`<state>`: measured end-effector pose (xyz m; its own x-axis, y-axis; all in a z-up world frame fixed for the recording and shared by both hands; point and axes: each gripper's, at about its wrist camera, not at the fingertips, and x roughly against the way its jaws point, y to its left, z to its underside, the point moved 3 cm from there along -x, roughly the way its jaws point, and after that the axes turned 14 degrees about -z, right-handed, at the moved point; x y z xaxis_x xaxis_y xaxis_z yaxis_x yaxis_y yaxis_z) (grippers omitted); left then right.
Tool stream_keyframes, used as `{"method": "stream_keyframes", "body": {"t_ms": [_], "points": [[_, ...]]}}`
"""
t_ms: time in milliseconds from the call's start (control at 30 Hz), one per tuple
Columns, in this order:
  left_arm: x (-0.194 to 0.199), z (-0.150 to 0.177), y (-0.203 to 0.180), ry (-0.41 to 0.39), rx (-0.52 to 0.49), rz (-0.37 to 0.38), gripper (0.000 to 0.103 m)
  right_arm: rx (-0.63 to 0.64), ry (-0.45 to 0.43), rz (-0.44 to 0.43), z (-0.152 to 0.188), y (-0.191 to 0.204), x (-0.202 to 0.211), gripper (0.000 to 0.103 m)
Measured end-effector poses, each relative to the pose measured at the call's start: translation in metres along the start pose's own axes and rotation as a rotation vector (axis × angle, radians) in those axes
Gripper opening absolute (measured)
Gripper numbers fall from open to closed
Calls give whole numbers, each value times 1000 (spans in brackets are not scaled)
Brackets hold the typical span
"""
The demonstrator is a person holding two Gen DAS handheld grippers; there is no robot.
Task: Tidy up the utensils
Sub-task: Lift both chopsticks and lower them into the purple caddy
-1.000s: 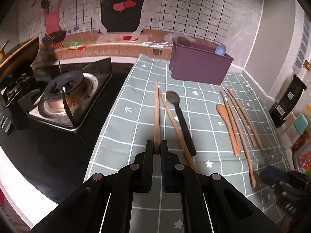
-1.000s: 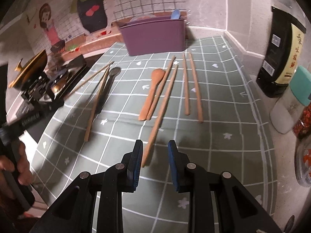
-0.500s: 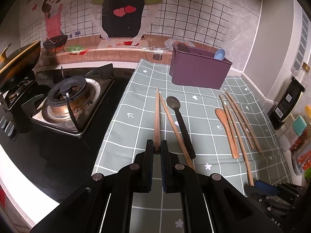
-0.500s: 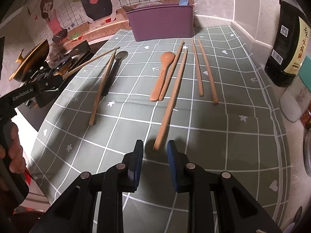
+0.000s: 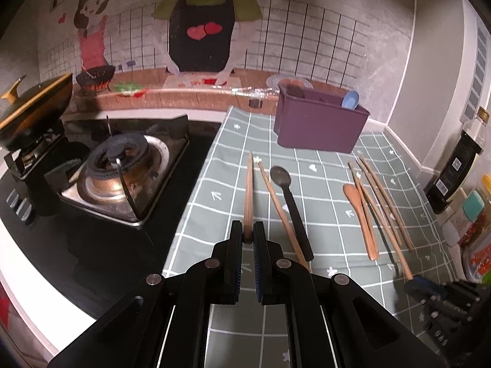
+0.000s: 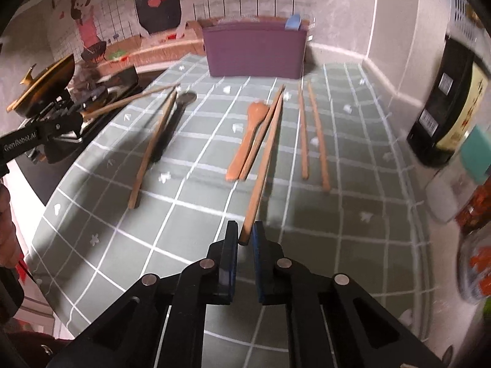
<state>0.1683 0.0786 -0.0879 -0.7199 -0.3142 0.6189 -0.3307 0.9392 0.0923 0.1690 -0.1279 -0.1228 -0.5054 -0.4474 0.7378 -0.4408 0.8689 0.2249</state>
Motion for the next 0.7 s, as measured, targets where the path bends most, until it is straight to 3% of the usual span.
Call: {"method": "stream_keyframes", "body": {"t_ms": [367, 700], "points": [[31, -46, -1, -115, -16, 35, 7, 88, -180, 28, -60, 1, 57, 8], [50, -110, -1, -167, -8, 128, 7, 118, -287, 21, -131, -6, 87, 7]]}}
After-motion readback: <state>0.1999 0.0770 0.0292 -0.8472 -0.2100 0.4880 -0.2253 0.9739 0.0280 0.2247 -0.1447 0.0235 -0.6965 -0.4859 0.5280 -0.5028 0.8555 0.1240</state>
